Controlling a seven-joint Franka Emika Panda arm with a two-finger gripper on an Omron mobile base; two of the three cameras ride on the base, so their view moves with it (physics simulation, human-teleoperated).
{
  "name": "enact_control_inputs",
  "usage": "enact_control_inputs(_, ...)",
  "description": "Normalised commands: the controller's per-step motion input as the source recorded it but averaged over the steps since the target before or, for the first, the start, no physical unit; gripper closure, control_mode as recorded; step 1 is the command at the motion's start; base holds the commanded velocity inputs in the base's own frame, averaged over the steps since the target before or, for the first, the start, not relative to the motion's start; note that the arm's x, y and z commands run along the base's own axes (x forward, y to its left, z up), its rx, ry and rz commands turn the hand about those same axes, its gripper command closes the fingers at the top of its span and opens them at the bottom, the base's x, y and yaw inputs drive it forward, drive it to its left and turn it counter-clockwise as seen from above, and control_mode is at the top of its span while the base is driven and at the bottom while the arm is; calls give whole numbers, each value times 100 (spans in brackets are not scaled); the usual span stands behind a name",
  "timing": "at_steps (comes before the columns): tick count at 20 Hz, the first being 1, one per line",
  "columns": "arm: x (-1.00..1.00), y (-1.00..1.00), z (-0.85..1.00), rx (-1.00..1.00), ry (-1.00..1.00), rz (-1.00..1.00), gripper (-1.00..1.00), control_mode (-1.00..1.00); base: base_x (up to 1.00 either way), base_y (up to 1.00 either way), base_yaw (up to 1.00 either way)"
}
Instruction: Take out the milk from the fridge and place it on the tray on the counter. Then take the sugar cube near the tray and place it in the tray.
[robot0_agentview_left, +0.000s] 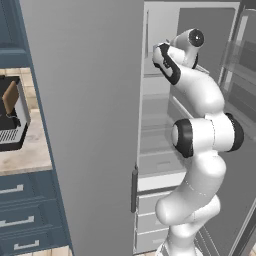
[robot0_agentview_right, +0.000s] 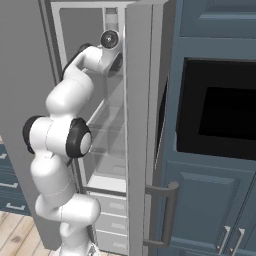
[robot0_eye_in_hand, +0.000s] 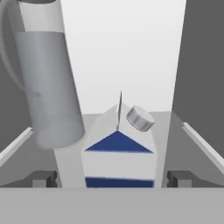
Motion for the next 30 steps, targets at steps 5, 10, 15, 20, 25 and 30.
enact_control_inputs(5,17,-2,0,0,0,2,-100,-100,0,0,0)
enact_control_inputs(10,23,0,0,0,0,0,-100,-100,0,0,0)
enact_control_inputs(15,20,-5,0,0,0,0,-100,-100,0,0,0)
enact_control_inputs(20,12,0,0,0,0,0,100,-100,0,0,0)
enact_control_inputs(25,1,0,0,0,0,0,100,-100,0,0,0)
enact_control_inputs(30,-7,0,0,0,-1,0,100,-100,0,0,0)
